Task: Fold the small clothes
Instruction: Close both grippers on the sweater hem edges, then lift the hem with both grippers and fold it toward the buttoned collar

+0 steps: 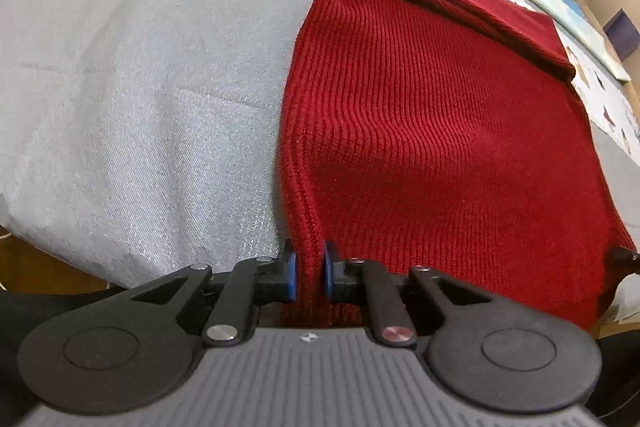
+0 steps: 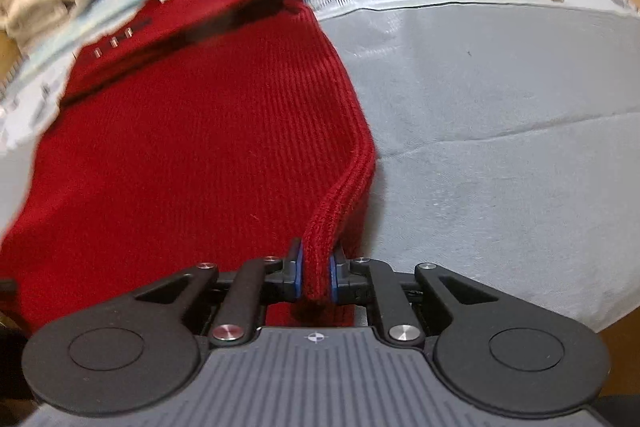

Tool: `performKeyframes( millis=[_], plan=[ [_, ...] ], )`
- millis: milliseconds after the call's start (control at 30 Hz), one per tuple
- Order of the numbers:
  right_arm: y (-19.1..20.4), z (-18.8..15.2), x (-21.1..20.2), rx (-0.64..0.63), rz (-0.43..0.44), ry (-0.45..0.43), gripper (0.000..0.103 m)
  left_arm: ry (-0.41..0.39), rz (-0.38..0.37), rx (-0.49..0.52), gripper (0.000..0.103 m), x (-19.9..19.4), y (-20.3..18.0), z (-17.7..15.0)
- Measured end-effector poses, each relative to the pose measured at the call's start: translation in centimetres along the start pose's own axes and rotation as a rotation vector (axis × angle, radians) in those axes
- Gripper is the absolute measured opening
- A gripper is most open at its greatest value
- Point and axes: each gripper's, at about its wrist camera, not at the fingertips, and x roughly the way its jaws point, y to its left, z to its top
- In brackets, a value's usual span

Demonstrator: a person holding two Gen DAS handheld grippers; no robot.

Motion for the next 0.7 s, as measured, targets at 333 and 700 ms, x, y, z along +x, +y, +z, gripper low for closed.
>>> performKeyframes(
  millis=[333, 700],
  plan=[
    [-0.6, -0.3, 1.8, 0.006, -0.133, 0.087, 0.022, 0.048, 0.011, -0.037, 0.025, 1.0, 0.3, 0.0],
    [0.6, 0.0, -0.1, -0.008, -0.089, -0.016, 0.012, -0.039, 0.019, 0.04, 0.012, -0.7, -1.1, -0.1]
  ],
)
